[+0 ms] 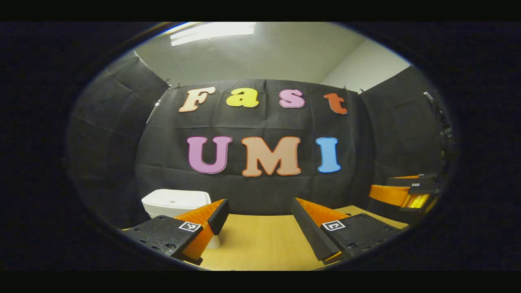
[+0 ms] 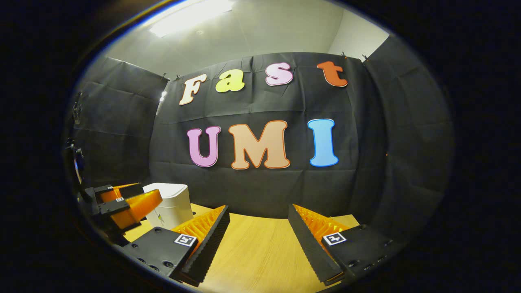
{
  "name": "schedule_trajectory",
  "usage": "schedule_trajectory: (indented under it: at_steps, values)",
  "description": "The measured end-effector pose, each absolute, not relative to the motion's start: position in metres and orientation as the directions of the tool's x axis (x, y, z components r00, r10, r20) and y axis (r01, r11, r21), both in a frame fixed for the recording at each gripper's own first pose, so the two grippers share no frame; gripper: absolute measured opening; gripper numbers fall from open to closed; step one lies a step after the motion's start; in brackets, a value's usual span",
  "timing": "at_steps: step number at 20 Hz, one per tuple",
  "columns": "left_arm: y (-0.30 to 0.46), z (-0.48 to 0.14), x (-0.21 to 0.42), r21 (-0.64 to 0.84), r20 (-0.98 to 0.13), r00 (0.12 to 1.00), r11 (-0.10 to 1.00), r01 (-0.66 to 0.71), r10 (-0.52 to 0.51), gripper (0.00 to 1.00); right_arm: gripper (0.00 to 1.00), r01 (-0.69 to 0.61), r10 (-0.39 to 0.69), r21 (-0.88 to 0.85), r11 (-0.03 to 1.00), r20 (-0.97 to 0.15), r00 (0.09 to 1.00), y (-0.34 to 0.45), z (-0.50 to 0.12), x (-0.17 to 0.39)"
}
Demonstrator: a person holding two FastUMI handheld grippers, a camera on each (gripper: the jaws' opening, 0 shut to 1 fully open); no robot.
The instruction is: Press the lid of the desktop garbage bin to open it, pick up the crumpled paper on the desktop and throw it into the bin, then pick up the pop can on the desktop and drop it into the bin, and finally close the garbage bin lid.
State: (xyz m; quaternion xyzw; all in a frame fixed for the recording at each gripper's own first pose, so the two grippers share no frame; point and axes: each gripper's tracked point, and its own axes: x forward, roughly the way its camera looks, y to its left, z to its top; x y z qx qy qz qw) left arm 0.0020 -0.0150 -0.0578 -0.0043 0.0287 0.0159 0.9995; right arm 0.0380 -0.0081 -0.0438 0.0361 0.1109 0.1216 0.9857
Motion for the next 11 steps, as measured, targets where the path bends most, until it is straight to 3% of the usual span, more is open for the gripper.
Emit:
schedule_trajectory:
  at_steps: [4, 11]
  values:
    - [-0.053, -0.067, -0.01, -0.048, -0.105, 0.992, 0.997, 0.066, -0.07, 0.94, 0.96, -0.156, 0.178, 0.128, 0.979, -0.185, 0.966, -0.024, -0.036, 0.024]
    - [-0.053, -0.058, -0.009, -0.043, -0.099, 0.987, 0.991, 0.123, -0.127, 0.92, 0.96, -0.091, 0.117, 0.146, 0.985, -0.18, 0.977, -0.022, -0.029, 0.007]
